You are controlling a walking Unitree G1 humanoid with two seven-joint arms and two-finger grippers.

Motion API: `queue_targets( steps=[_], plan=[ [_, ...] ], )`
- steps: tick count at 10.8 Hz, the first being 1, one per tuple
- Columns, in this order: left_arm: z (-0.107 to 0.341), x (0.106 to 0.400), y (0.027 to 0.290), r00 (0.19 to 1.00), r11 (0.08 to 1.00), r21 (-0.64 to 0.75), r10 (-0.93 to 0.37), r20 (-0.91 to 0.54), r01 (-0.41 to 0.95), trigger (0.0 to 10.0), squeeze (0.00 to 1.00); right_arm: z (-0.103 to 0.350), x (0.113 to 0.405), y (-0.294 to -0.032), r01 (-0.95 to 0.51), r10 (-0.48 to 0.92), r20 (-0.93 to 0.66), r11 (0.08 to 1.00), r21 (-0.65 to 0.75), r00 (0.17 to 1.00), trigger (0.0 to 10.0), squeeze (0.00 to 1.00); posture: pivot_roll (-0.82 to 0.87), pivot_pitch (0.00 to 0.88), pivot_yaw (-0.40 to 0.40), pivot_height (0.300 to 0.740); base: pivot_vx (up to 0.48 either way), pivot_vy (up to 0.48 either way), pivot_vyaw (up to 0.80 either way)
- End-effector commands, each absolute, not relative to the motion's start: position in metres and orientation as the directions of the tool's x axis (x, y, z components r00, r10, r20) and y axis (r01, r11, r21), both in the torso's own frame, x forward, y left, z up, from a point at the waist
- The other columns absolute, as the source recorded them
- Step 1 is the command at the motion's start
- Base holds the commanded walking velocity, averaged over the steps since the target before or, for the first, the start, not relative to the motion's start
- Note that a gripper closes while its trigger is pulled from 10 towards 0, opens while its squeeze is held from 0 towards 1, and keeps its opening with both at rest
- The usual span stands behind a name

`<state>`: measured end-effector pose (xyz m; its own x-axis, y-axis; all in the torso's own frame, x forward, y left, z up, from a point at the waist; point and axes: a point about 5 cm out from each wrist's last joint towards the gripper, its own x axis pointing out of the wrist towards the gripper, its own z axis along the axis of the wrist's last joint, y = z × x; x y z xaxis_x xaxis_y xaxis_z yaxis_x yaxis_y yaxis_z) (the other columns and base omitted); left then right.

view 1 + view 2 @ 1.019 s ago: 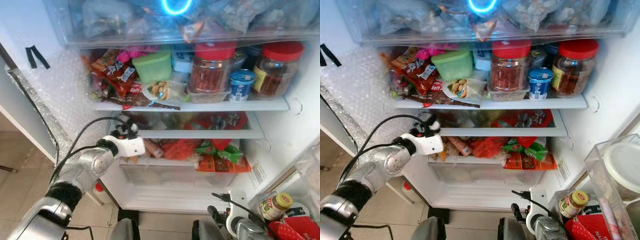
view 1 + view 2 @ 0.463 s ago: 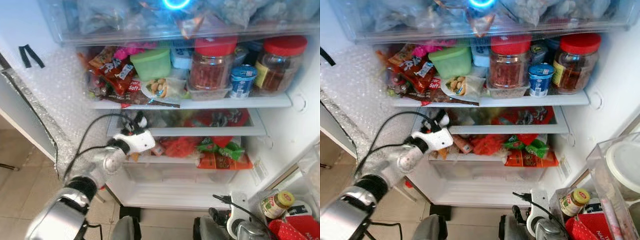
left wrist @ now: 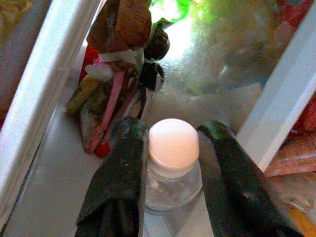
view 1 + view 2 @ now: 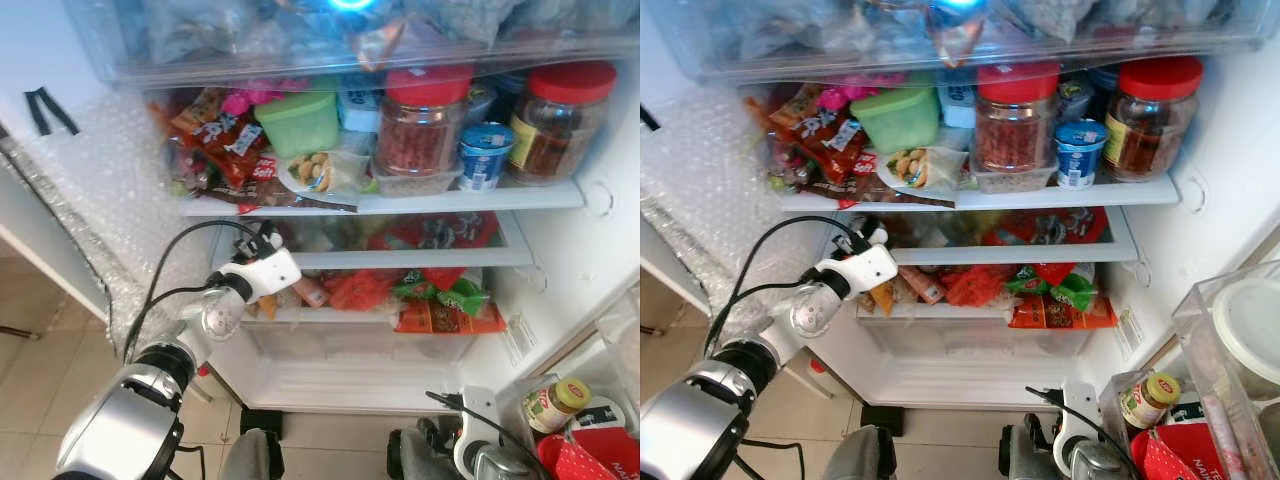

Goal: Restocking fridge

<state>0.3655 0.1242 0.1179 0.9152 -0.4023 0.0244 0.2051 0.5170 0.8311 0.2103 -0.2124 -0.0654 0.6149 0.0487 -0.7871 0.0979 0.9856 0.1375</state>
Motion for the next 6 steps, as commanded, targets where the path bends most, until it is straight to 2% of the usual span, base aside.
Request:
queue_targets(
  steps=[1,2,3,4,6],
  plan=[
    [0.1079,0.3646,0.1374,0.936,0.51,0.83,-0.351,-0.037,0.224,10.0,0.67,-0.0694,0.2021,-0.2154,0.12,0.036,-0.798,0.984,0.135,0.602,10.0,0.0,-0.07,0.143,0.082,0.63,0.0,0.0,0.0],
    [0.1103,0.3661,0.1397,0.94,0.51,0.834,-0.34,-0.029,0.21,10.0,0.83,-0.0702,0.2007,-0.2156,0.12,0.036,-0.801,0.984,0.133,0.597,10.0,0.0,-0.07,0.147,0.082,0.63,0.0,0.0,0.0],
    [0.1138,0.3682,0.1422,0.945,0.498,0.847,-0.327,-0.015,0.186,10.0,0.87,-0.0705,0.2,-0.2156,0.117,0.037,-0.804,0.984,0.132,0.594,10.0,0.0,-0.07,0.15,0.081,0.63,0.0,0.0,0.0],
    [0.1162,0.3695,0.1431,0.947,0.504,0.846,-0.322,-0.006,0.177,10.0,0.98,-0.0706,0.2,-0.2156,0.118,0.037,-0.804,0.984,0.133,0.594,10.0,0.0,-0.07,0.15,0.081,0.63,0.0,0.0,0.0],
    [0.1179,0.3704,0.1454,0.95,0.513,0.842,-0.313,-0.001,0.17,10.0,1.0,-0.0705,0.2002,-0.2154,0.113,0.04,-0.804,0.985,0.132,0.593,10.0,0.0,-0.06,0.15,0.081,0.63,0.0,0.0,0.0]
  ],
)
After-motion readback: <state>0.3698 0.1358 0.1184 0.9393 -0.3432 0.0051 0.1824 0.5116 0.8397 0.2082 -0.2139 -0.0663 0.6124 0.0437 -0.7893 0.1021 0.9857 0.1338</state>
